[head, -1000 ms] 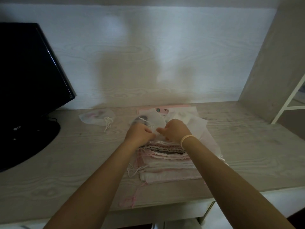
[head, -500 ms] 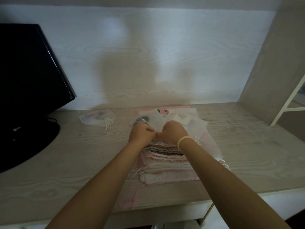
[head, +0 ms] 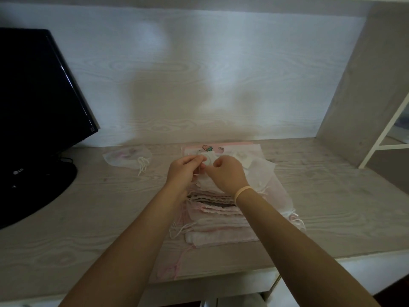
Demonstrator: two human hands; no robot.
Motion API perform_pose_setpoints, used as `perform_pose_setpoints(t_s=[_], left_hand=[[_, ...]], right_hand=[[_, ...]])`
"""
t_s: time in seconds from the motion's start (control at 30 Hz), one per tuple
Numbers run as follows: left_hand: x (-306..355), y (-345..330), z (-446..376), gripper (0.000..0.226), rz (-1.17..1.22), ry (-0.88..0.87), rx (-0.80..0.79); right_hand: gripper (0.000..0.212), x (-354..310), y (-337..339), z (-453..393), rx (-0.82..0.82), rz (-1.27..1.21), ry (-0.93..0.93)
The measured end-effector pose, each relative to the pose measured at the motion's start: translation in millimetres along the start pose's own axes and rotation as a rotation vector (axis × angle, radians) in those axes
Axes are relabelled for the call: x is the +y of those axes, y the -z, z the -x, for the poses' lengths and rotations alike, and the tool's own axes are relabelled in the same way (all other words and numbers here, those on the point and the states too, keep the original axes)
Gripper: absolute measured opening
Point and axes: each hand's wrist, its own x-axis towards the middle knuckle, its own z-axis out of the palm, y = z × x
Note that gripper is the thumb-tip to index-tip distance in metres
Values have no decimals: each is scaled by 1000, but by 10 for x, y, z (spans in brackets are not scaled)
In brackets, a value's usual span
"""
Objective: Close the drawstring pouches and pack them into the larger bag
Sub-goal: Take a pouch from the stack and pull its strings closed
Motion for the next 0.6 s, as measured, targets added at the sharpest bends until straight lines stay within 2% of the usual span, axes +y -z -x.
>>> perform_pose_setpoints(t_s=[0.13,0.23,0.4,0.5,0.6], left_hand=[[-34,40,18,15,-77,13,-37],[-29,52,45,16,-184,-18,-120],[50,20,144,22,-283,-35,-323],[112,-11,183,18,-318,28,-356],[126,-31,203,16,-431,-7,-375]], right_hand=[[24,-5,118,-54,52,-259,-81],[22,-48,219,-65,38,-377,28],[22,-71,240,-107,53,-293,134],[24,-11,224,-153,46,-275,132],[27,3,189,-173,22,-227,123]])
